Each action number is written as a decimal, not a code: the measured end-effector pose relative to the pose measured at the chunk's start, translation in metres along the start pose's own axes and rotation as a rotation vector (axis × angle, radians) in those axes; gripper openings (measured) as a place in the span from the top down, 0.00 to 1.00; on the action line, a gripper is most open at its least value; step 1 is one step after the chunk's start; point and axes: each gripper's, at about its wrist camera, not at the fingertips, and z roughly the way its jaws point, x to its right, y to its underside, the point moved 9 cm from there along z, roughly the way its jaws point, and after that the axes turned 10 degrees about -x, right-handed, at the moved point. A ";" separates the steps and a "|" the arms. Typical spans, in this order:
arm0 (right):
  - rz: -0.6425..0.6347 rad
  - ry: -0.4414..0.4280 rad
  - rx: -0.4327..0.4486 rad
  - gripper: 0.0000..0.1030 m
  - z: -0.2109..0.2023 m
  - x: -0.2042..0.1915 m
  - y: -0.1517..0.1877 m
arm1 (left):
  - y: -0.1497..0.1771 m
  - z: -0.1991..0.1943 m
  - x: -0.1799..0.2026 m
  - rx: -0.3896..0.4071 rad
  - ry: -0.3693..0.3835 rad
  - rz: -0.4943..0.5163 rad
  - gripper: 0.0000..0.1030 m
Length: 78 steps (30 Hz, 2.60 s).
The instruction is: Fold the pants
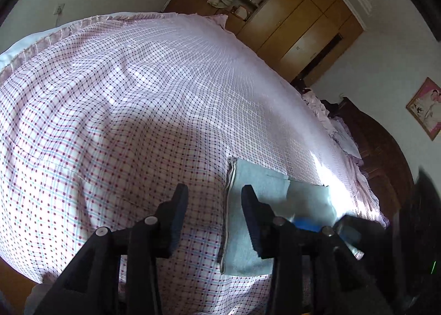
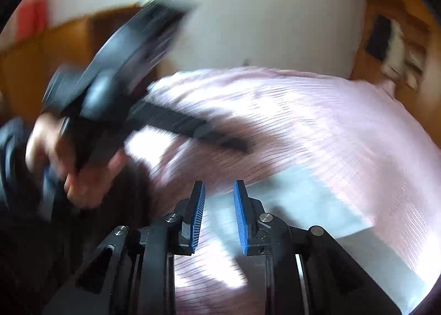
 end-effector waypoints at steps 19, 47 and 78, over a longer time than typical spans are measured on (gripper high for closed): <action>-0.268 -0.097 -0.423 0.99 0.074 0.109 0.039 | -0.009 0.024 0.016 -0.045 0.036 0.034 0.57; 0.118 0.135 -0.125 0.81 -0.018 0.179 0.061 | -0.011 0.046 0.099 -0.030 -0.057 0.248 0.57; -0.095 0.310 -0.291 1.00 0.008 0.224 0.102 | 0.022 0.119 0.116 -0.149 -0.158 0.337 0.62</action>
